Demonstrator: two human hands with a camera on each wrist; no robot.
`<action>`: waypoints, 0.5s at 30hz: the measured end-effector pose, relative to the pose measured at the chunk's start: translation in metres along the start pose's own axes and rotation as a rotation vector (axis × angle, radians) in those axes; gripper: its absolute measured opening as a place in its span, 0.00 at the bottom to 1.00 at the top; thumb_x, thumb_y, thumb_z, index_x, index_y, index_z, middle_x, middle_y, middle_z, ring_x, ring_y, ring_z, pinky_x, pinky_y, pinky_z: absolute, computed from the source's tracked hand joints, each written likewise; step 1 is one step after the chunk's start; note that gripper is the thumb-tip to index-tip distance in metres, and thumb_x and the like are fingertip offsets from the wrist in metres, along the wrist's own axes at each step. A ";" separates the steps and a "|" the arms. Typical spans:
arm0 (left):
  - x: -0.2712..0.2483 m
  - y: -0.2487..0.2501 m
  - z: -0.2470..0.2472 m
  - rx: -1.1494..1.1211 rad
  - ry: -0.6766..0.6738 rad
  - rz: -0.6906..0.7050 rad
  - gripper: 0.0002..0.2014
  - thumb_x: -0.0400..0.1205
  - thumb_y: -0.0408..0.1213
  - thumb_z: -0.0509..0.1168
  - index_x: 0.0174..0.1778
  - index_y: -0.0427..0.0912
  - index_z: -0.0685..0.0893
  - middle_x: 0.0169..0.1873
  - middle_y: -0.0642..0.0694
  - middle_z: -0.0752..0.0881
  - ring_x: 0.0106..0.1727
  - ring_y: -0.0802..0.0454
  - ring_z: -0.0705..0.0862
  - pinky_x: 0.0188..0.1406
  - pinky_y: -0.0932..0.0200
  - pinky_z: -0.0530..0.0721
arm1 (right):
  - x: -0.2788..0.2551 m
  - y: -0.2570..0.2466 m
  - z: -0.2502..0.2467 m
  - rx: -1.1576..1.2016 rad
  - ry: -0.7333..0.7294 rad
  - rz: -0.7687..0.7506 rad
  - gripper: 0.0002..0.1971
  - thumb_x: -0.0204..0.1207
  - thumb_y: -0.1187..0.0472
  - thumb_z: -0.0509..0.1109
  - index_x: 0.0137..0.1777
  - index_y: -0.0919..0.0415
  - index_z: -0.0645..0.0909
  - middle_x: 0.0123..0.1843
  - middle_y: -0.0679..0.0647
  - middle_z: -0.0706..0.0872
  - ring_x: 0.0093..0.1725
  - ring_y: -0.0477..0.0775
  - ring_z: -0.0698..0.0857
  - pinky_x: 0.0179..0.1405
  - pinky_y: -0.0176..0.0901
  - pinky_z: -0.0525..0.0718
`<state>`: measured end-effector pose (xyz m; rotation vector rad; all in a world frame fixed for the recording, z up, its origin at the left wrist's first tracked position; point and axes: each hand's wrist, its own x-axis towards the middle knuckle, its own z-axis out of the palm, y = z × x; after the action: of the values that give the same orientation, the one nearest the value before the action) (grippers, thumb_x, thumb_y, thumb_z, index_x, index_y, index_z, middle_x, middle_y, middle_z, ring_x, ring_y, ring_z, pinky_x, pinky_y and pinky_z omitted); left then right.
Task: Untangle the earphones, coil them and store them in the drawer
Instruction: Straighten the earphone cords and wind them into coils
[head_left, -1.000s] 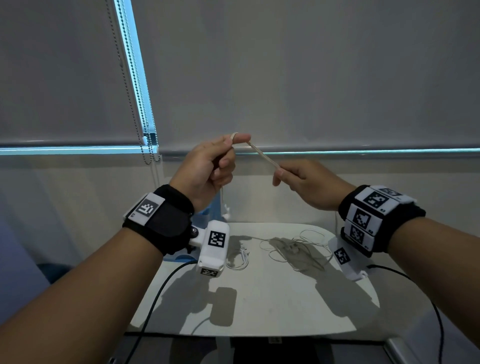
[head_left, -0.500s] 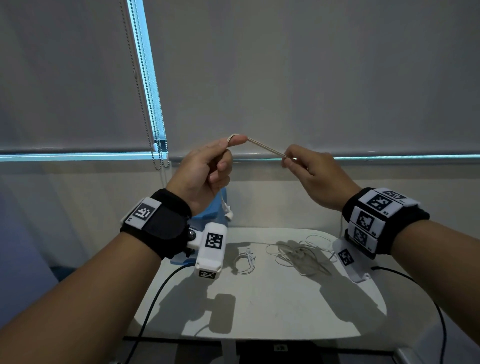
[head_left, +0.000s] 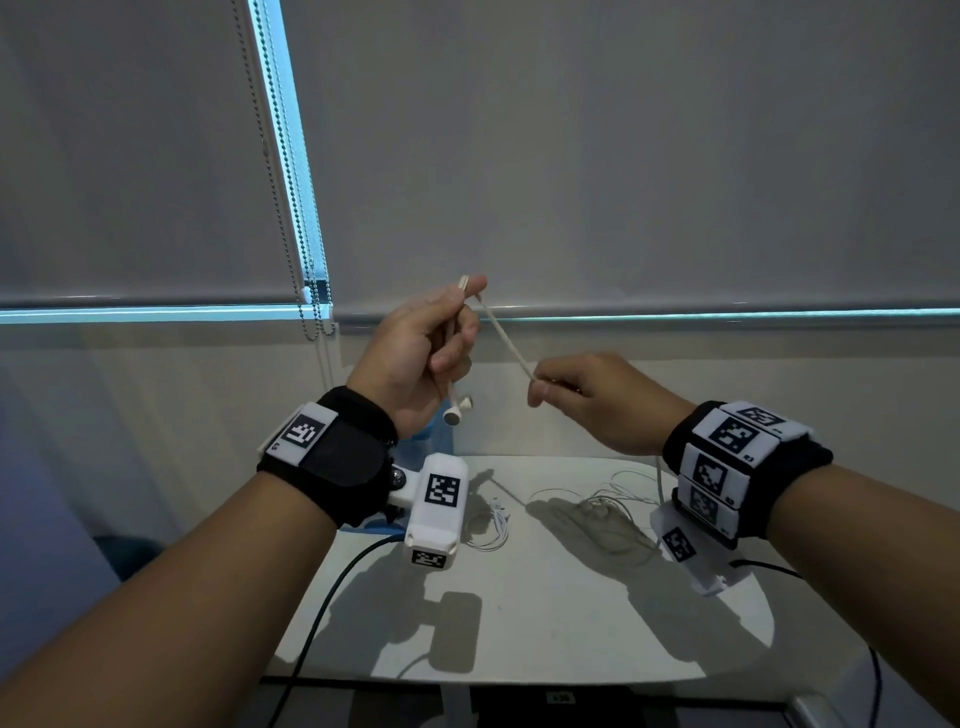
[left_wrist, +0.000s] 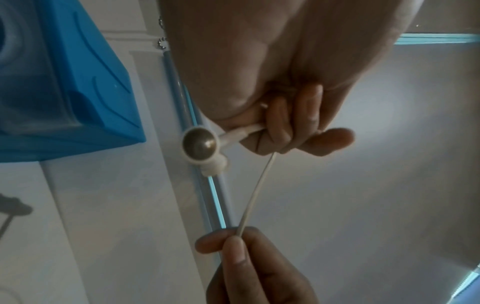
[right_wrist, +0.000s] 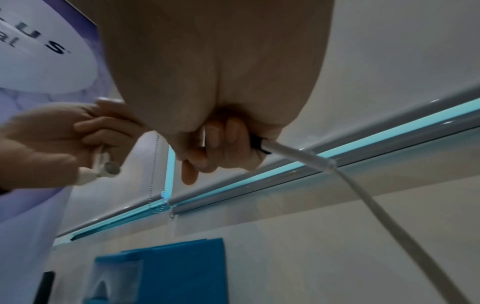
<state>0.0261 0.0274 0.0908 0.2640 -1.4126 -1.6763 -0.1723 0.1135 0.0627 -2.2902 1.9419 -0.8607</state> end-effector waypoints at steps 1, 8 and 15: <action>-0.001 -0.002 0.002 0.008 0.011 0.007 0.20 0.92 0.35 0.54 0.78 0.30 0.72 0.29 0.49 0.83 0.18 0.61 0.67 0.19 0.67 0.62 | 0.000 -0.006 -0.001 -0.001 -0.046 -0.009 0.12 0.88 0.54 0.64 0.49 0.52 0.88 0.30 0.44 0.77 0.30 0.40 0.75 0.31 0.34 0.68; 0.003 -0.019 0.000 -0.003 0.048 0.008 0.25 0.91 0.24 0.54 0.85 0.29 0.58 0.66 0.31 0.86 0.65 0.45 0.89 0.57 0.62 0.88 | -0.001 -0.049 -0.013 -0.069 -0.219 -0.127 0.13 0.89 0.54 0.64 0.49 0.55 0.89 0.27 0.44 0.76 0.29 0.38 0.76 0.32 0.31 0.70; -0.007 -0.020 0.007 0.546 -0.140 0.055 0.12 0.91 0.32 0.58 0.59 0.26 0.83 0.37 0.37 0.87 0.32 0.49 0.83 0.38 0.53 0.80 | 0.006 -0.061 -0.046 -0.085 -0.096 -0.216 0.13 0.87 0.54 0.67 0.41 0.54 0.86 0.31 0.42 0.82 0.30 0.39 0.78 0.31 0.30 0.69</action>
<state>0.0152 0.0364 0.0728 0.4117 -1.9520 -1.2553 -0.1361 0.1372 0.1259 -2.5753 1.7495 -0.6783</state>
